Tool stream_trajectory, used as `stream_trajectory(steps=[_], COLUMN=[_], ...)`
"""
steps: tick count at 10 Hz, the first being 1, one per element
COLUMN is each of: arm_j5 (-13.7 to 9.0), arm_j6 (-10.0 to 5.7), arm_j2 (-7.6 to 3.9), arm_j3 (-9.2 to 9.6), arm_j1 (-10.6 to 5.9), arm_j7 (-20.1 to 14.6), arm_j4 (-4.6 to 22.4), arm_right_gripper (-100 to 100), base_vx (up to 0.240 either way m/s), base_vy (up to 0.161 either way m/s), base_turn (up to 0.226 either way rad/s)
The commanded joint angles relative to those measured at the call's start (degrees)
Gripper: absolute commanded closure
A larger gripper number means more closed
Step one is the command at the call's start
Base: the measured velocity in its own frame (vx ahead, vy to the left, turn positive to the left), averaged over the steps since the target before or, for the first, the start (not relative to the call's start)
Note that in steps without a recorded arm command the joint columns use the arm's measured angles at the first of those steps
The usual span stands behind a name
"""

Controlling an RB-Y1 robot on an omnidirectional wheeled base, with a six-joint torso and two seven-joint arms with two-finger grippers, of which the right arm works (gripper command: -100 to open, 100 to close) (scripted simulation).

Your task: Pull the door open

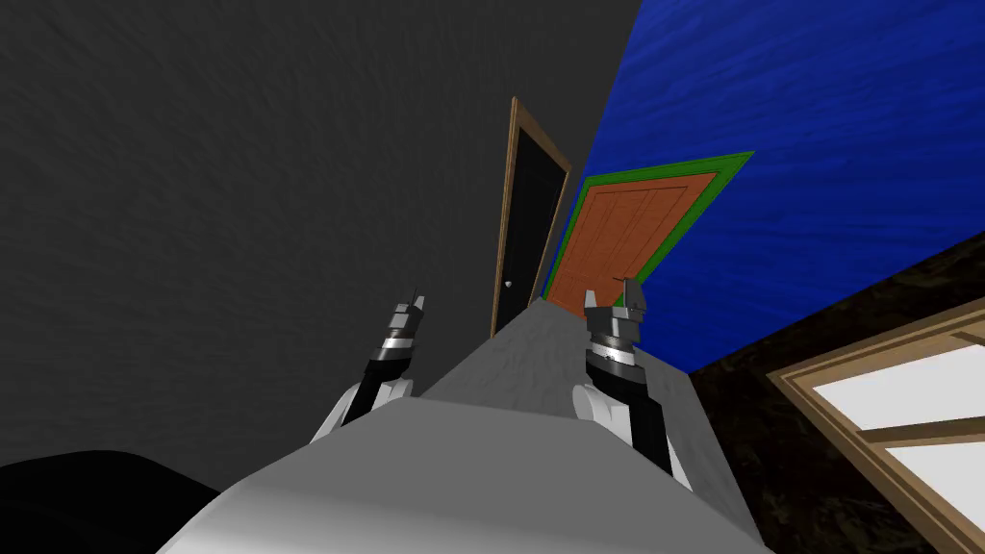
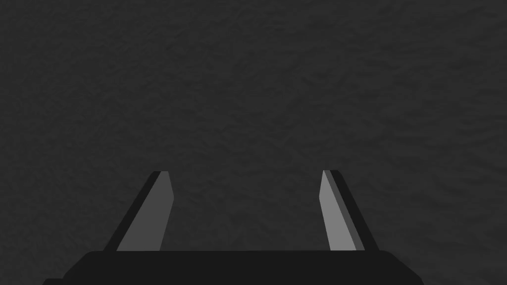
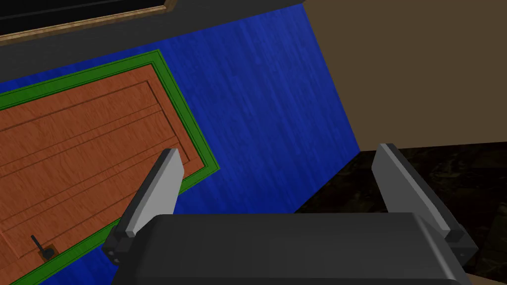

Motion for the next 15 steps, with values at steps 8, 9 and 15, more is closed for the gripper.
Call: stream_trajectory(steps=[8,9,15], arm_j5=[5.28,5.78,9.18], arm_j6=[-5.52,-6.04,-9.60], arm_j2=[-2.50,-2.68,-3.63], arm_j3=[-0.19,-0.20,-0.32], arm_j1=[1.45,1.59,2.52], arm_j7=[9.16,10.02,15.92], arm_j4=[9.65,10.56,16.78], arm_right_gripper=[-100,-100,-100], base_vx=[0.150,0.143,0.092], base_vy=[-0.021,-0.025,-0.028], base_turn=[0.099,0.115,0.085])
